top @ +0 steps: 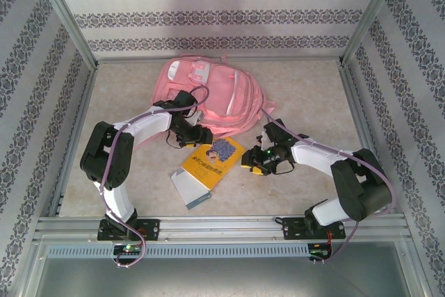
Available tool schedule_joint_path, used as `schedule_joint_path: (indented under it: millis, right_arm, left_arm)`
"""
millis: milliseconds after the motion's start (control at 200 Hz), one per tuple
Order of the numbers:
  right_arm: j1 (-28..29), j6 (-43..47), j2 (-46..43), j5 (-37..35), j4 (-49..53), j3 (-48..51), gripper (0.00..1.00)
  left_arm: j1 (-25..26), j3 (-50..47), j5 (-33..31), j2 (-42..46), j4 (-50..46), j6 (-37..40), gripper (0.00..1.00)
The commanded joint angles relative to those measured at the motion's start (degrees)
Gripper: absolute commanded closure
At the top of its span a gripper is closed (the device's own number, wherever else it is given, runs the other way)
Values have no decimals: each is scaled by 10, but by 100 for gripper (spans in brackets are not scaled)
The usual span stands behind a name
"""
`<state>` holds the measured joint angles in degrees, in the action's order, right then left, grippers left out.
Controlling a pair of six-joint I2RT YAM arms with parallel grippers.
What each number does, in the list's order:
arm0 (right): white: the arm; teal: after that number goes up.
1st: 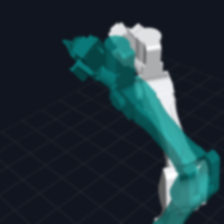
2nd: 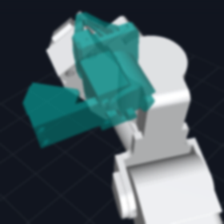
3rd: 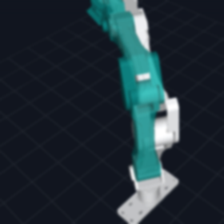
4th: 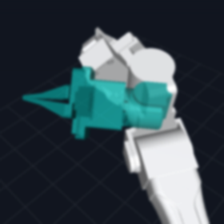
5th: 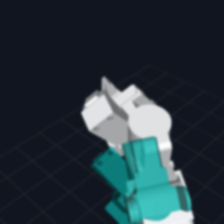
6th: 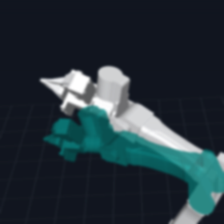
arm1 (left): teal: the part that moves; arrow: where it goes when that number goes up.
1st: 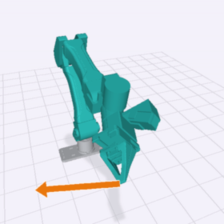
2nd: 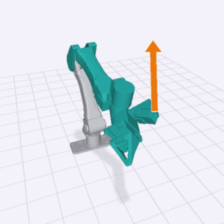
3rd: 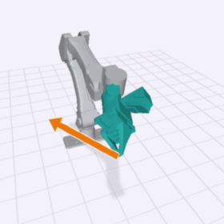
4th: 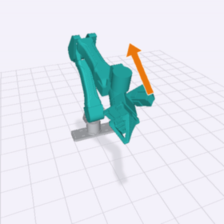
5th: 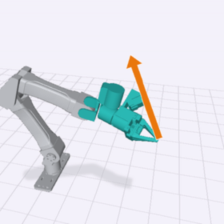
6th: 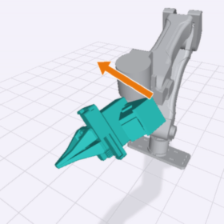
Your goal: Pack the student bag
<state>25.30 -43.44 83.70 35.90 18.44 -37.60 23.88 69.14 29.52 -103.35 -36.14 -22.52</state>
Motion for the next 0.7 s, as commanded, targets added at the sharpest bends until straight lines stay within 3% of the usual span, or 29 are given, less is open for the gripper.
schedule_joint_path:
  millis: [0, 140, 290, 450, 695]
  right_arm:
    - [9, -8, -13, -12, 8, 5, 48]
    - [22, -31, -6, 2, -18, 5, 41]
    - [36, -63, 37, 64, -80, 7, 37]
    - [38, -108, 89, 108, -149, 14, 36]
    - [28, -156, 111, 98, -207, 21, 38]
  left_arm:
    - [0, 6, -3, -20, 3, 5, 32]
    - [11, 2, 4, -34, 7, 3, 32]
    - [44, 17, 17, -56, 6, 1, 32]
    - [65, 16, 43, -67, 28, -25, 33]
    - [69, 8, 111, -61, 74, -71, 36]
